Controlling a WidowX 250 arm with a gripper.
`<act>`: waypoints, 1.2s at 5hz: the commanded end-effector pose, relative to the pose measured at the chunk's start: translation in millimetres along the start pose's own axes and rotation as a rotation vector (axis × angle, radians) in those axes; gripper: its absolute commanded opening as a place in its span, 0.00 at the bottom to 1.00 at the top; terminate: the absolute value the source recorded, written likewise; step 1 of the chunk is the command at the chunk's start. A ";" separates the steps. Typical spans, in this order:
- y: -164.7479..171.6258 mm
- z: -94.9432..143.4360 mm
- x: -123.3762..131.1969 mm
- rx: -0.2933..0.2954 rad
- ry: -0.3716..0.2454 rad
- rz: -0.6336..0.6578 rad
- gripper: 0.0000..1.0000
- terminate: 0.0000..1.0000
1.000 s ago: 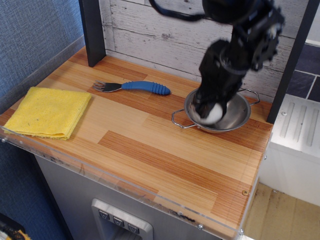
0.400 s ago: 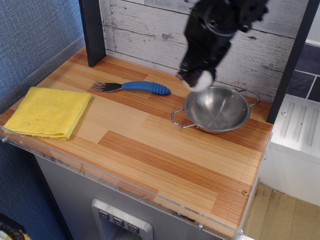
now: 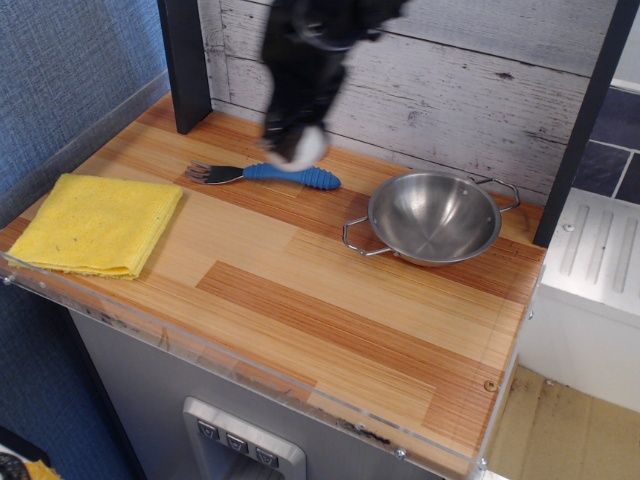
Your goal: Put the food on the yellow rectangle.
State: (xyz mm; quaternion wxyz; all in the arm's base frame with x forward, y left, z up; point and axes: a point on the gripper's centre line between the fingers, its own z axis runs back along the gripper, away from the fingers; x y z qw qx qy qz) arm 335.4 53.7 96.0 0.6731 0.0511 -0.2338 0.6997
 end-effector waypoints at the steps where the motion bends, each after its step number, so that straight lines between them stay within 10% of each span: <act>1: 53.0 -5.2 68.7 0.058 -0.081 0.233 0.00 0.00; 6: 106.8 -65.1 95.4 0.269 -0.071 0.391 0.00 0.00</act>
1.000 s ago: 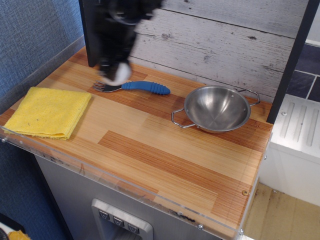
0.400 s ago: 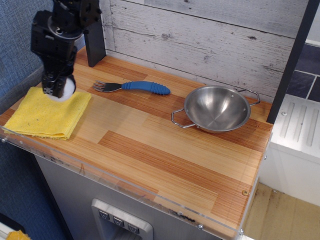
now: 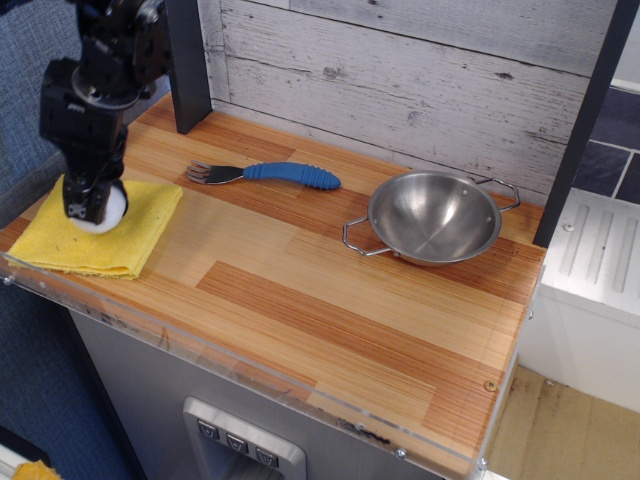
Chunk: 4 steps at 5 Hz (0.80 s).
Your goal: Put the food on the yellow rectangle.
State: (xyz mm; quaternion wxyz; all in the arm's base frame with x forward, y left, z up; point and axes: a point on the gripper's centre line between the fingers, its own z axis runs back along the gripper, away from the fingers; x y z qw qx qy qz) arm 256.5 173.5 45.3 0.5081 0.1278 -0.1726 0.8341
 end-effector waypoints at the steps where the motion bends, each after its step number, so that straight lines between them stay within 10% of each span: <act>1: 15.0 7.8 4.4 0.024 0.023 0.037 1.00 0.00; 4: 5.5 33.3 10.7 -0.079 -0.009 0.015 1.00 0.00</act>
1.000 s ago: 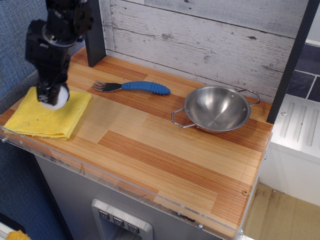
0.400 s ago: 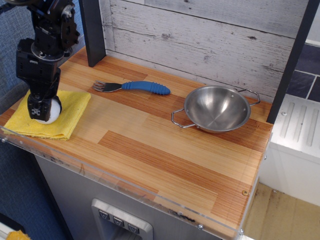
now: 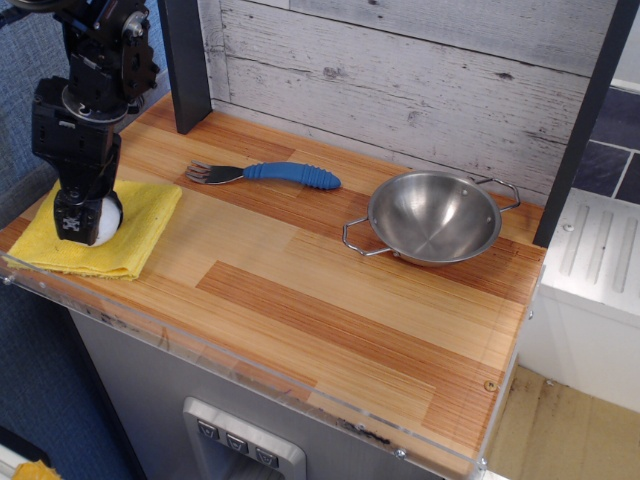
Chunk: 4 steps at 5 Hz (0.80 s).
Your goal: Put the food on the yellow rectangle.
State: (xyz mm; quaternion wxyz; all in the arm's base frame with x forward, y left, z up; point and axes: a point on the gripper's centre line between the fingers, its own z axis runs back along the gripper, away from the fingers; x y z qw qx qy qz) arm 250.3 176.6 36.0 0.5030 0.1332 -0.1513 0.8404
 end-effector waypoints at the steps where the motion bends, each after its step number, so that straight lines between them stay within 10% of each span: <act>1: -8.8 84.5 9.6 -0.255 -0.045 -0.018 1.00 0.00; 4: -18.5 124.3 -4.6 -0.407 -0.020 -0.047 1.00 0.00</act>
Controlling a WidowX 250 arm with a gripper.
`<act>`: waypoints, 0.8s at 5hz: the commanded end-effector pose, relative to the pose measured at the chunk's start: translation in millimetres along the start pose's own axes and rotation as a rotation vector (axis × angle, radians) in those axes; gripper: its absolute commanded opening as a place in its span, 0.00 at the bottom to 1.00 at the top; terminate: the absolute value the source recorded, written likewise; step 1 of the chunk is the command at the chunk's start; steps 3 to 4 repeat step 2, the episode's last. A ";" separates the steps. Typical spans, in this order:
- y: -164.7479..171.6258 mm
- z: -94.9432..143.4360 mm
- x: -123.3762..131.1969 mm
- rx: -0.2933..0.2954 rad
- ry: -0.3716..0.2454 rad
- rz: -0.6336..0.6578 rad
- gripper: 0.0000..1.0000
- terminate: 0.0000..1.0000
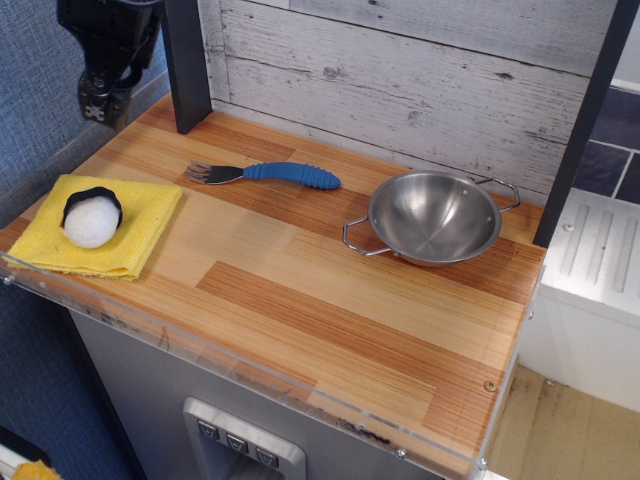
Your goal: Put the food on the yellow rectangle.
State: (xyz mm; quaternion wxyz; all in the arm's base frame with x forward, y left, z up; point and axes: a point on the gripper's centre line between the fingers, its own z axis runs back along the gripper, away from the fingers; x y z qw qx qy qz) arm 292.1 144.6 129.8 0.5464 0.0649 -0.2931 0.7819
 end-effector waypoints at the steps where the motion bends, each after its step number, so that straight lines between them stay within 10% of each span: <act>1: 7.4 26.4 4.9 -0.069 0.004 0.029 1.00 0.00; 2: 7.4 26.4 4.9 -0.069 0.004 0.029 1.00 1.00; 4: 7.4 26.4 4.9 -0.069 0.004 0.029 1.00 1.00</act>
